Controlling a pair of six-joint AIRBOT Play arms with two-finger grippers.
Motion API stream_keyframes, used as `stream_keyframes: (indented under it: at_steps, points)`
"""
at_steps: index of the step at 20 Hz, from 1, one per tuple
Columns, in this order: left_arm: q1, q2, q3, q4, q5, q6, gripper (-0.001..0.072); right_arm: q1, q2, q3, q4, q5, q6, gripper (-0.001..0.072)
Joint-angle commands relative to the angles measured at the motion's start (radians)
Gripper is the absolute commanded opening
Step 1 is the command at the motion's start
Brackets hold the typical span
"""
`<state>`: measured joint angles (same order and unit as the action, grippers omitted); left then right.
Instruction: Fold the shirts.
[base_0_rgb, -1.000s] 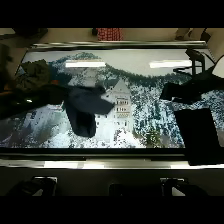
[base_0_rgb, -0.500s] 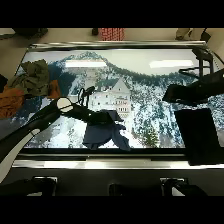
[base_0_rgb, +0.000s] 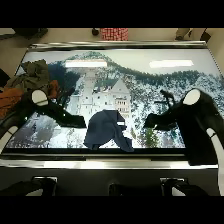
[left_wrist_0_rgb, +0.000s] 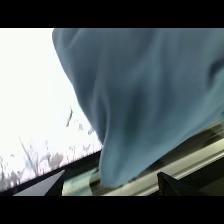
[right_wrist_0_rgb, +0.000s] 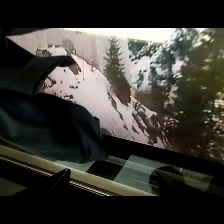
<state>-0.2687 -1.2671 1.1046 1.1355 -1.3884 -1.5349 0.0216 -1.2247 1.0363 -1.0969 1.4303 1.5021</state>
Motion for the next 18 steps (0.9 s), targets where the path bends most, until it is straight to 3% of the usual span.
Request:
stream_keyframes:
  at_steps: [1,7,9,11,12,17,18]
  points:
    - [-0.023,0.091,-0.251,-0.094,0.106,0.003,0.0657,0.000,-0.011,-0.224,0.150,-0.093,-0.108,0.0695]
    - [-0.139,0.039,-0.344,-0.116,0.340,0.008,0.0650,0.011,-0.011,-0.354,0.240,-0.168,-0.138,0.0701]
    - [-0.140,0.022,-0.344,-0.127,0.362,-0.002,0.0420,0.074,-0.011,-0.369,0.242,-0.231,-0.136,0.0702]
    - [-0.140,0.018,-0.344,-0.127,0.357,-0.002,0.0081,0.162,-0.021,-0.371,0.264,-0.328,-0.109,0.0708]
    - [-0.140,0.020,-0.343,-0.127,0.353,-0.002,0.0029,0.199,-0.035,-0.371,0.291,-0.375,-0.093,0.0708]
    - [-0.140,0.032,-0.332,-0.126,0.353,-0.001,0.0028,0.302,-0.134,-0.370,0.456,-0.439,-0.085,0.0655]
    - [-0.140,0.034,-0.326,-0.126,0.353,-0.001,0.0028,0.302,-0.140,-0.370,0.474,-0.442,-0.085,0.0437]
